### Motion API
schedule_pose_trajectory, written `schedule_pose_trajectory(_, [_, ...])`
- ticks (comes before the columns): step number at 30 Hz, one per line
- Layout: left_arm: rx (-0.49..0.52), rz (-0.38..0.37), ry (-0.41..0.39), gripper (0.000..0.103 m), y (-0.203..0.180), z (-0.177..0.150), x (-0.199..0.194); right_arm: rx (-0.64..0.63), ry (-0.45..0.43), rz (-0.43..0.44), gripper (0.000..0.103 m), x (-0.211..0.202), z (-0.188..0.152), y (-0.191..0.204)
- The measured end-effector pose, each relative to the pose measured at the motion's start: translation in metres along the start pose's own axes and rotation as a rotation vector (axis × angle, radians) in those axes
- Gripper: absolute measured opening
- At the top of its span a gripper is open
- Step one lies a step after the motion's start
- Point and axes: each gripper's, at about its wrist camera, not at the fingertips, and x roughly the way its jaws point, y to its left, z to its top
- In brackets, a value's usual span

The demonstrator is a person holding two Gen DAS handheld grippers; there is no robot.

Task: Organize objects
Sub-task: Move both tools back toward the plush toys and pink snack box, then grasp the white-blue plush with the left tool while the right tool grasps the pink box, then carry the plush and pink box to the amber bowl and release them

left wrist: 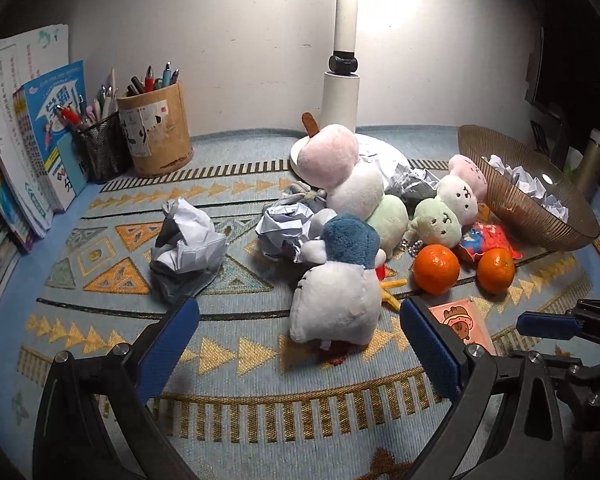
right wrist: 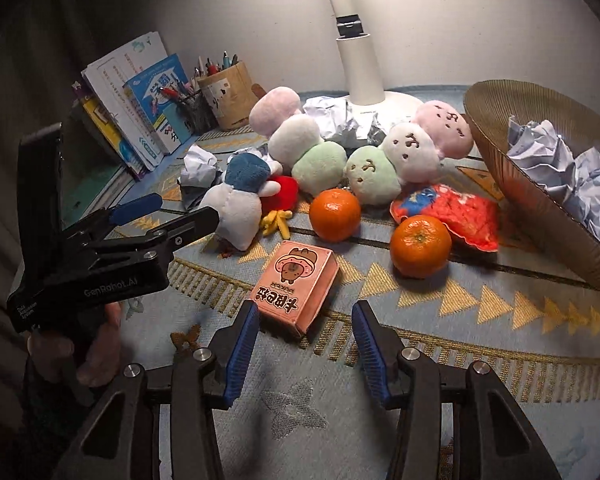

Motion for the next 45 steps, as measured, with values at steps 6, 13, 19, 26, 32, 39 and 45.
schedule_pose_trajectory(6, [0.011, 0.005, 0.012, 0.097, -0.015, 0.01, 0.017, 0.047, 0.043, -0.042, 0.048, 0.025, 0.009, 0.005])
schedule_pose_trajectory(13, [-0.041, -0.036, 0.074, 0.059, -0.011, 0.016, 0.036, 0.011, 0.039, -0.152, 0.066, 0.049, 0.013, 0.034])
schedule_pose_trajectory(19, [-0.053, -0.041, 0.045, 0.045, -0.01, 0.011, 0.023, -0.046, 0.023, -0.25, 0.048, 0.058, 0.014, 0.043])
schedule_pose_trajectory(26, [-0.138, -0.174, 0.003, 0.045, -0.016, -0.006, -0.025, -0.042, -0.05, -0.147, 0.042, -0.002, 0.002, 0.013])
schedule_pose_trajectory(32, [-0.167, -0.356, 0.019, 0.045, -0.059, -0.023, -0.04, -0.086, -0.114, -0.243, 0.042, -0.062, -0.023, -0.016])
schedule_pose_trajectory(39, [-0.066, -0.301, 0.066, 0.045, -0.105, -0.04, -0.023, -0.001, -0.047, -0.192, 0.042, -0.076, -0.062, -0.064])
schedule_pose_trajectory(45, [-0.083, -0.34, 0.031, 0.045, -0.098, -0.042, -0.028, -0.011, -0.006, -0.195, 0.042, -0.074, -0.084, -0.067])
